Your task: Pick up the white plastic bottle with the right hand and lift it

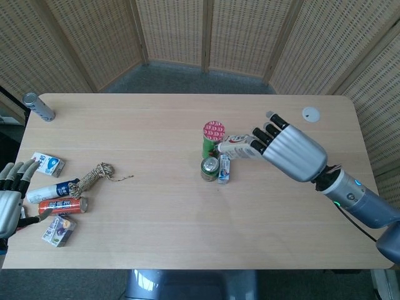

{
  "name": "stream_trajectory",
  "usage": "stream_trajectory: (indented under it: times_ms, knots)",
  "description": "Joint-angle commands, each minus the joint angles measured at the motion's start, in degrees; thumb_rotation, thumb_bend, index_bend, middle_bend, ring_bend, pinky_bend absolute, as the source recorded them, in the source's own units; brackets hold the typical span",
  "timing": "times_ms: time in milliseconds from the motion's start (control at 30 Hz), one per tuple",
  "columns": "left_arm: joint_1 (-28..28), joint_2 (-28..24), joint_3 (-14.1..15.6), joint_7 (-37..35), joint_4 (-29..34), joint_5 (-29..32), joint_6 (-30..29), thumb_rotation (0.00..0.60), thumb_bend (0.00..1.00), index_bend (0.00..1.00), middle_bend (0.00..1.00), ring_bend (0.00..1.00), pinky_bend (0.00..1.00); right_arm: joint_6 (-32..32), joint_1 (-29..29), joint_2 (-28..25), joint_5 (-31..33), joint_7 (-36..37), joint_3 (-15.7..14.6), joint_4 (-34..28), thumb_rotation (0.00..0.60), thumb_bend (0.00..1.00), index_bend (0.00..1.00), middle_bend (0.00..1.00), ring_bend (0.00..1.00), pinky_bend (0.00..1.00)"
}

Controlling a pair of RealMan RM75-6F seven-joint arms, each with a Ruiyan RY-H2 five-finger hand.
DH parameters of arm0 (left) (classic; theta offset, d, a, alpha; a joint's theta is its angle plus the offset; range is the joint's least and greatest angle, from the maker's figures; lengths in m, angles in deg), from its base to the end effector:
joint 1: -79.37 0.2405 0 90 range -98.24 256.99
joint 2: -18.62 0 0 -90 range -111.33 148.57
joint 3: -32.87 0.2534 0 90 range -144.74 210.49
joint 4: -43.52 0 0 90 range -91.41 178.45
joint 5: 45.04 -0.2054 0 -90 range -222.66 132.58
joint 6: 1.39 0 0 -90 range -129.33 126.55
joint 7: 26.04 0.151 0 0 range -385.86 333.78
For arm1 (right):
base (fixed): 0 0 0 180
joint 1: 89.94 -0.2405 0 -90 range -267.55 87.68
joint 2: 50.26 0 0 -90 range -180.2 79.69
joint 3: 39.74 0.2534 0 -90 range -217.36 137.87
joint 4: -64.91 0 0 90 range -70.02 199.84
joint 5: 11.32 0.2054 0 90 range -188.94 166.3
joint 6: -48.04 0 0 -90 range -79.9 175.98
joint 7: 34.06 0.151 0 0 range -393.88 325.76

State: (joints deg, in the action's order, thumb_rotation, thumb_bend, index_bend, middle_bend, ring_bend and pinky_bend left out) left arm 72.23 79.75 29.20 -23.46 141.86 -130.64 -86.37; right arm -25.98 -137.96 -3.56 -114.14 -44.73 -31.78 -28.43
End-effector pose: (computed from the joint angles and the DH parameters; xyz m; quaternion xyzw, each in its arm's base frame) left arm -0.2818 0.2002 0.1710 -0.5989 -0.3754 -0.4069 0.5786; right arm -0.0735 -0.3419 0.2203 0.7840 0.1060 0.4319 0.4332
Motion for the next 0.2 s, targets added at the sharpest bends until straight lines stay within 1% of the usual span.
stream_trajectory:
  times_ms: [33,200]
  knots:
    - [0.0,0.0,0.0,0.1,-0.1,0.1,0.1,0.600,0.00,0.00,0.00,0.00,0.00,0.5,0.1,-0.6,0.6,0.1,0.8,-0.5,0.600,0.06,0.82,0.83,0.52,0.34]
    - [-0.2,0.3,0.0,0.3,-0.2,0.3,0.4,0.600,0.00,0.00,0.00,0.00,0.00,0.8,0.5,-0.8,0.1,-0.1,1.5,-0.8,0.600,0.06,0.82,0.83,0.52,0.34]
